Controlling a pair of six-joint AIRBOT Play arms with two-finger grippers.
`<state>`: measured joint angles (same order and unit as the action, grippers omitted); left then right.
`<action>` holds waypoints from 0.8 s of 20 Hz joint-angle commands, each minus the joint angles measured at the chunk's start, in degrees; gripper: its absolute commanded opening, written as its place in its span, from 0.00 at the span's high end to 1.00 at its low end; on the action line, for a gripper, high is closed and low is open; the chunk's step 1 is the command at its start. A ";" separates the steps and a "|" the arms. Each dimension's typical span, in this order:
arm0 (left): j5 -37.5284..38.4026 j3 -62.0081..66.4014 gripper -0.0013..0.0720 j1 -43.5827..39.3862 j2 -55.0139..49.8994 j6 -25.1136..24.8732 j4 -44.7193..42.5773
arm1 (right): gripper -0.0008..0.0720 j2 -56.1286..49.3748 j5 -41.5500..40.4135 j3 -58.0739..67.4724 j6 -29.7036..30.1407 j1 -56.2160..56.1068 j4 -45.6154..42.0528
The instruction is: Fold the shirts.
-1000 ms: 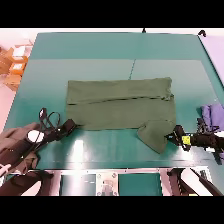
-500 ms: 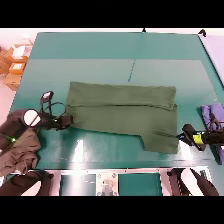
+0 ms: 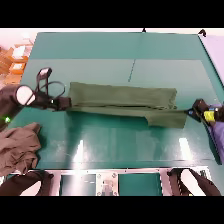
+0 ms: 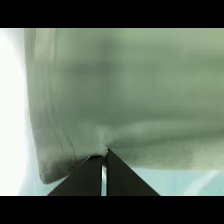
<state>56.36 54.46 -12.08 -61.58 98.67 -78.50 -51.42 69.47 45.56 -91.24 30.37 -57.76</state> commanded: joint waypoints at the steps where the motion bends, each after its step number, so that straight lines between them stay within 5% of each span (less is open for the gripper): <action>1: -1.51 11.93 0.96 0.07 -10.78 -3.30 -1.11 | 0.97 -10.14 -6.14 8.11 -1.27 -4.92 3.34; 9: -5.03 38.16 0.90 1.84 -43.19 -7.85 -0.26 | 0.94 -38.32 -12.85 24.09 -2.73 -8.94 5.31; 11: -5.33 40.39 0.06 1.84 -44.19 -7.67 -0.79 | 0.38 -40.48 -12.61 26.88 -2.40 -7.96 5.25; 16: 10.34 50.95 0.02 1.84 -44.06 -7.69 -9.92 | 0.29 -40.41 0.63 33.31 11.15 -0.70 2.58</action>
<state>57.95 99.63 -10.28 -104.55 91.24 -83.79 -90.63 62.50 75.61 -87.37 26.17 -53.21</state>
